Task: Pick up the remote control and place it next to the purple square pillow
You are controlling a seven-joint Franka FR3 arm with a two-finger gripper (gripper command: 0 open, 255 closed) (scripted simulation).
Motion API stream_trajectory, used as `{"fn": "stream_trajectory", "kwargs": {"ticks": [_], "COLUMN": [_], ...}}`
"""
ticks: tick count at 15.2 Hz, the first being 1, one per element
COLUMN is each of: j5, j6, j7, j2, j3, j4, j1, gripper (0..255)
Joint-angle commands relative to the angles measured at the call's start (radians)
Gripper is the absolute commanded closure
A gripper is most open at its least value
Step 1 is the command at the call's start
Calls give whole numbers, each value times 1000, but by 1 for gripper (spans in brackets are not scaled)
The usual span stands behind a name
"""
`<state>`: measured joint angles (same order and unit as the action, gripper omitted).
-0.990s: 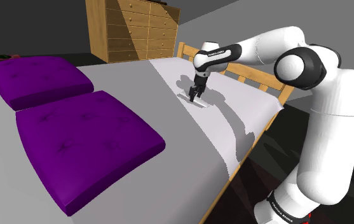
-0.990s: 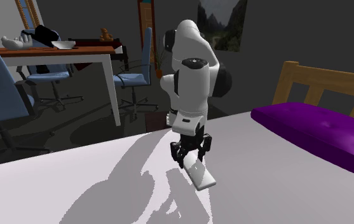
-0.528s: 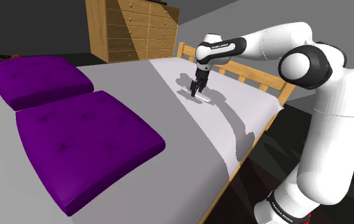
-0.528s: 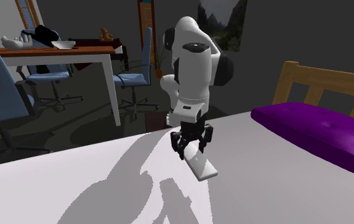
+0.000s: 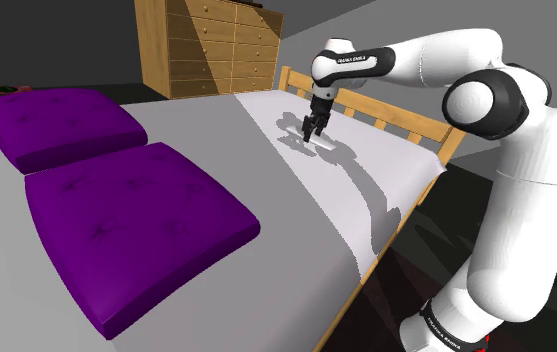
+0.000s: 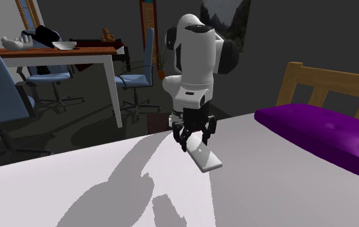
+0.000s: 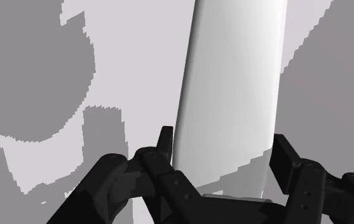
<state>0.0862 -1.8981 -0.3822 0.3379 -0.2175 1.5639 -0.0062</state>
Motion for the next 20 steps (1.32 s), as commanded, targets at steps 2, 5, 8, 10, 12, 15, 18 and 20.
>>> {"fn": "stream_trajectory", "kwargs": {"ticks": [2,5,8,10,12,15,18,20], "j5": [-2,-3,-4,-4,-4,-3,-2,-19], "j6": [39,77,117,144,172,215,258,227], "j7": [2,3,4,5,5,6,7,44], "j2": [-6,-9,-10,-9,-7,-2,5,-65], "j3": [-1,-2,-3,-3,-3,-4,-4,5], "j4": [-33,-69,-108,-136,-165,-213,-263,-164], "j1": [-1,-2,-3,-4,-6,-8,-12,23], "gripper": [255,255,255,255,255,255,255,255]}}
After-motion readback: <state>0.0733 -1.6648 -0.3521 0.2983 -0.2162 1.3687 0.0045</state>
